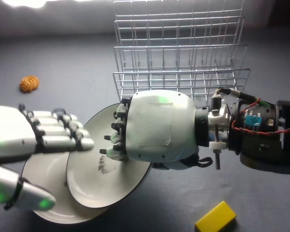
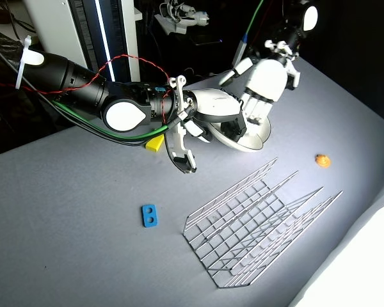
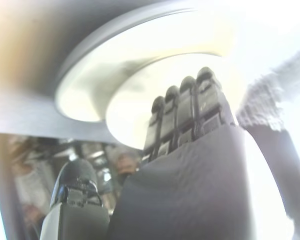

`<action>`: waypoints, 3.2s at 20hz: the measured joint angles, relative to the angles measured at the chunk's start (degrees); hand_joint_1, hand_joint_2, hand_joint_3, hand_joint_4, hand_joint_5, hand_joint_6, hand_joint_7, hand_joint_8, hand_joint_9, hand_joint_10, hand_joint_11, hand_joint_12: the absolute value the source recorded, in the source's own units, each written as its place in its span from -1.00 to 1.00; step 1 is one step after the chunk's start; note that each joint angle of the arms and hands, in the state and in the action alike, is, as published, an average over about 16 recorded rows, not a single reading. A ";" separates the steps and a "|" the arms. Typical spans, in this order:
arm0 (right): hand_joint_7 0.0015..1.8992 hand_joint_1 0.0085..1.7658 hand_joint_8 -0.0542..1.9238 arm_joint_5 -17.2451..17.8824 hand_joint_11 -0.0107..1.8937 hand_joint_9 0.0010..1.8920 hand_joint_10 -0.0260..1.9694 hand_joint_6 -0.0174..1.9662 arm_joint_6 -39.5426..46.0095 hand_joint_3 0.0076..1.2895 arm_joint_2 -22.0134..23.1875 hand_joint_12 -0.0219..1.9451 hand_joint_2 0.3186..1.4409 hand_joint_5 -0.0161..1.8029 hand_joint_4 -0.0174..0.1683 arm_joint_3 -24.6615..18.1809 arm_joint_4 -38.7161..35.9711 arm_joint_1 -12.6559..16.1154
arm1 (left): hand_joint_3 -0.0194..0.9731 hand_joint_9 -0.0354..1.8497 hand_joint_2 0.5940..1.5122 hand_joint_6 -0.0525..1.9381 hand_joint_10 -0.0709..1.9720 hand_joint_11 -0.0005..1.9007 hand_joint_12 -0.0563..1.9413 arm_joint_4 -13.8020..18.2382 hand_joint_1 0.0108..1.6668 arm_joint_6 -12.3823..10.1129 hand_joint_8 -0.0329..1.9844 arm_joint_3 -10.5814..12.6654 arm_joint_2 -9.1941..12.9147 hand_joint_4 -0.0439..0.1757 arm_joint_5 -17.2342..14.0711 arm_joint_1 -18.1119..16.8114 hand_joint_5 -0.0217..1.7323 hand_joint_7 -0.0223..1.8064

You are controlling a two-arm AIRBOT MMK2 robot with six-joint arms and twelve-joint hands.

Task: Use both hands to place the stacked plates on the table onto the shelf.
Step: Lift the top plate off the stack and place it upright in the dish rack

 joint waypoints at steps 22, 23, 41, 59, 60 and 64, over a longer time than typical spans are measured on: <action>0.16 0.44 -0.19 -1.50 0.07 0.20 -0.12 -0.17 0.84 -0.99 10.79 0.04 0.15 0.08 -0.85 -12.52 3.47 6.24 | -0.93 -0.93 0.24 -0.93 -0.92 -0.98 -0.95 2.30 -1.00 -0.50 -0.96 5.98 2.03 -0.57 6.58 -7.55 -0.87 -0.90; 0.17 0.44 -0.19 -1.49 0.07 0.20 -0.12 -0.17 1.34 -0.99 11.70 0.04 0.15 0.09 -0.85 -13.24 3.69 6.82 | -0.93 -0.93 0.24 -0.93 -0.92 -0.98 -0.95 2.27 -1.00 -0.50 -0.96 6.01 2.02 -0.57 7.13 -7.65 -0.87 -0.89; 0.18 0.50 -0.21 -4.31 0.08 0.19 -0.13 -0.11 38.55 -0.98 21.19 0.07 0.15 0.09 -0.85 -11.87 5.08 19.01 | -0.93 -0.91 0.23 -0.93 -0.92 -0.98 -0.95 11.18 -1.00 0.18 -0.96 8.97 1.71 -0.57 0.43 -9.12 -0.87 -0.90; 0.16 0.54 -0.17 -10.10 0.04 0.17 -0.09 -0.08 53.72 -0.99 18.62 0.10 0.15 0.07 -0.86 1.90 14.59 22.83 | -0.93 -0.94 0.23 -0.93 -0.92 -0.98 -0.95 23.17 -1.00 1.18 -0.96 10.76 0.97 -0.58 -19.05 -12.68 -0.91 -0.93; 0.16 0.54 -0.17 -10.32 0.04 0.17 -0.09 -0.08 53.69 -0.99 18.33 0.10 0.15 0.07 -0.87 2.55 14.95 22.84 | -0.93 -0.94 0.23 -0.93 -0.92 -0.98 -0.95 23.48 -1.00 1.20 -0.96 10.81 0.95 -0.58 -19.56 -12.86 -0.91 -0.93; 0.15 0.54 -0.16 -11.10 0.05 0.17 -0.10 -0.08 53.58 -0.99 17.12 0.11 0.15 0.07 -0.88 4.98 16.14 22.82 | -0.93 -0.94 0.23 -0.93 -0.92 -0.98 -0.95 24.87 -1.00 1.54 -0.96 11.28 0.92 -0.58 -21.73 -13.13 -0.91 -0.93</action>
